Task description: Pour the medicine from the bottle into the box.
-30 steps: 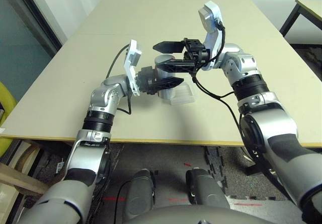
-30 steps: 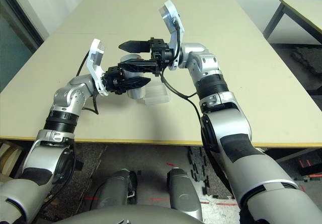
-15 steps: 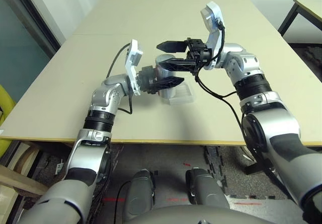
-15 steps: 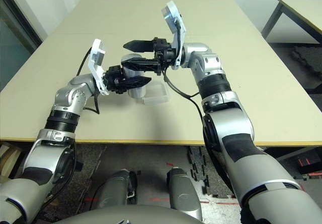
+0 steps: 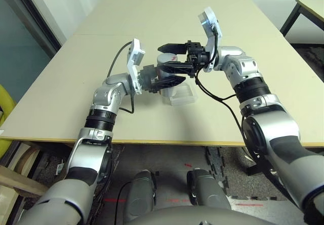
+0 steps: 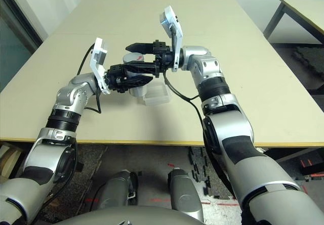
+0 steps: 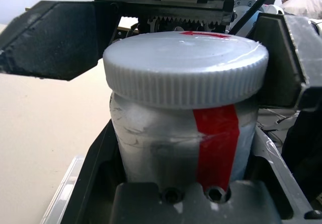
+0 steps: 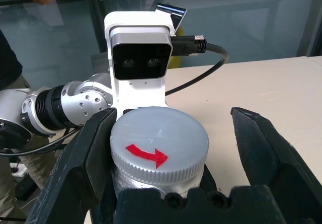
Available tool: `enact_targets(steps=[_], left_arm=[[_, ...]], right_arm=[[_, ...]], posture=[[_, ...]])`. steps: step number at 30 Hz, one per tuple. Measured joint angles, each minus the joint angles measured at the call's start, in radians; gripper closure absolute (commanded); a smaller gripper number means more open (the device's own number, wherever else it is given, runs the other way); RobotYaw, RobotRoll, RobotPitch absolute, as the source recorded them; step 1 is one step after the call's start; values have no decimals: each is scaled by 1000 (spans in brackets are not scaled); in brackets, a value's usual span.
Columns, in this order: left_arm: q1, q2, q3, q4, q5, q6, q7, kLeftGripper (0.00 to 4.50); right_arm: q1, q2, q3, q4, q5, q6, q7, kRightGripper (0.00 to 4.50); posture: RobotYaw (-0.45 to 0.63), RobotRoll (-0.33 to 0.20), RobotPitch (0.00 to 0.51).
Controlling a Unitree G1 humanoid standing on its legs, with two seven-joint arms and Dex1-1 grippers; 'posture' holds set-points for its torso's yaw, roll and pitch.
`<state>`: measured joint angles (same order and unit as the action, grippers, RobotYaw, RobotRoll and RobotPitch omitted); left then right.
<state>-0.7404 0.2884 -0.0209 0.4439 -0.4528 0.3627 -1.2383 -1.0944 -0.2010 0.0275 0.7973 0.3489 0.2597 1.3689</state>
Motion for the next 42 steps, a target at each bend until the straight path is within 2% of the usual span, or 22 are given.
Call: enact_targets(steps=[9,19,25,32,36,42], left_arm=[[0,2,0,3,7,0,18,1692],[0,9,3,14,14,15,64,1692],[2,25,10,4,5,4,12,1692],[1,13,3,4,5,3,6,1692],[0,14,4,7,6,-7,3,1692],[-11,15,6,28,7,-22,3,1692]], right_arm=[[-19,-6,0,44,-6,-12,-11,0],[-34,-61,0,108,-10,-32,-1,0],[-34,-215,-53,213,-47,-54,-87,0],[-34,-223,-78,267,-76,-84,-102,0],[-34,-224,-78,263,-80,-85,-53,0],[-24,-202,-77,157,-73,-46,34,0]], posture=[[-156,0,56],[-151,0,59],[-154,0,61],[-158,0,58],[-159,0,54],[-162,0,50]])
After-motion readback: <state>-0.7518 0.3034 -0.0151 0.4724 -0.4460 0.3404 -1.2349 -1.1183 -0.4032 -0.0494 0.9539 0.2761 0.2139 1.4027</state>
